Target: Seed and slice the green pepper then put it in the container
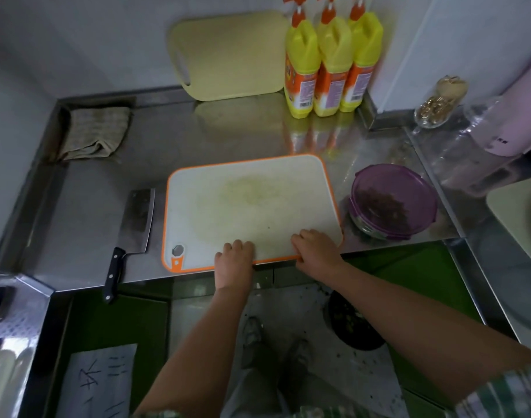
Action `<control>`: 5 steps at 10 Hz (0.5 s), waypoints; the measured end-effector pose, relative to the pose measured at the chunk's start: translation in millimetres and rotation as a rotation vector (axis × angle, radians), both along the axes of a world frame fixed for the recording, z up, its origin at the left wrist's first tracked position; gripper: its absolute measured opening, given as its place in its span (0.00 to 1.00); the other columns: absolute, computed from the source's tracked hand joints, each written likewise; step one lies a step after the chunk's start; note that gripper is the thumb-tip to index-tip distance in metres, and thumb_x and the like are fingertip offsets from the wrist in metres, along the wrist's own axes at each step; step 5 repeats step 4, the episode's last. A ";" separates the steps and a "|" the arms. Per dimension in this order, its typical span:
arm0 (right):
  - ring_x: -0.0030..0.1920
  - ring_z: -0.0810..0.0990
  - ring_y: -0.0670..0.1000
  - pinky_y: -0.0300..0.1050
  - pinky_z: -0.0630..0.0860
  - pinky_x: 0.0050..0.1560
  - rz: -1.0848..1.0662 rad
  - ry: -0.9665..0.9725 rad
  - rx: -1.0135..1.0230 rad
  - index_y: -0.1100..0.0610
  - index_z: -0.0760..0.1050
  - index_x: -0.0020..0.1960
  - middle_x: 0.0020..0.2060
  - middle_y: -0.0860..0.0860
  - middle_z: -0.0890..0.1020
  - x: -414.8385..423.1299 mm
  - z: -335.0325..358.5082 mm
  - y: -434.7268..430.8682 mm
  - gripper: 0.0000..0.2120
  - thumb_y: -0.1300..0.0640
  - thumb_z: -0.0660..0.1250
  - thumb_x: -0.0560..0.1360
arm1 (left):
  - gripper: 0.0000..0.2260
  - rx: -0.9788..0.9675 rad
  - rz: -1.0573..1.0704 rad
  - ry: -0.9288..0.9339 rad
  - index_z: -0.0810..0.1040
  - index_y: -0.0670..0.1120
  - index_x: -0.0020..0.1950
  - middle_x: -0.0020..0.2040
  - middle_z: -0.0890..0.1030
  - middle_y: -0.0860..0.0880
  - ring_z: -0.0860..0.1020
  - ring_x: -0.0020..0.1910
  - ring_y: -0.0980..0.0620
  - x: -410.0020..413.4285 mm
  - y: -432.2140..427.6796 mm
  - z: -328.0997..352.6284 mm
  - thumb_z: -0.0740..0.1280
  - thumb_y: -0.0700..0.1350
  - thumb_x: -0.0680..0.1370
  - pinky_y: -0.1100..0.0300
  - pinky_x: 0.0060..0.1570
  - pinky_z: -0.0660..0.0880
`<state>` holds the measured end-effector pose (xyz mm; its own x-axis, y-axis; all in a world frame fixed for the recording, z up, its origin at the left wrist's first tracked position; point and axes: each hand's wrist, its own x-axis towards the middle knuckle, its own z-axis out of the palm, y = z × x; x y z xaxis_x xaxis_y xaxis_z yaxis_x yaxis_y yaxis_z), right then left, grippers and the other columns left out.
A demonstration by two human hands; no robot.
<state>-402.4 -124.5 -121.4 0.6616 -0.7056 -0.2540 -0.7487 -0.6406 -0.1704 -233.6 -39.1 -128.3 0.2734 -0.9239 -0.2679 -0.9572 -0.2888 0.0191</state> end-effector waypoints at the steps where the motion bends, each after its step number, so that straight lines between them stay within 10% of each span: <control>1: 0.52 0.74 0.56 0.45 0.64 0.42 -0.009 0.013 0.011 0.58 0.71 0.53 0.51 0.55 0.75 1.1 3.2 -1.3 0.11 0.58 0.67 0.73 | 0.14 0.031 -0.010 0.006 0.70 0.46 0.61 0.57 0.74 0.46 0.73 0.56 0.46 -2.9 1.0 5.8 0.65 0.39 0.77 0.56 0.52 0.72; 5: 0.43 0.78 0.50 0.43 0.73 0.43 -0.123 -0.157 0.257 0.54 0.79 0.42 0.42 0.48 0.81 -0.2 42.4 -13.9 0.13 0.69 0.60 0.71 | 0.17 0.198 -0.093 0.024 0.69 0.45 0.66 0.62 0.72 0.44 0.71 0.62 0.45 0.8 -15.1 45.1 0.64 0.47 0.78 0.55 0.57 0.70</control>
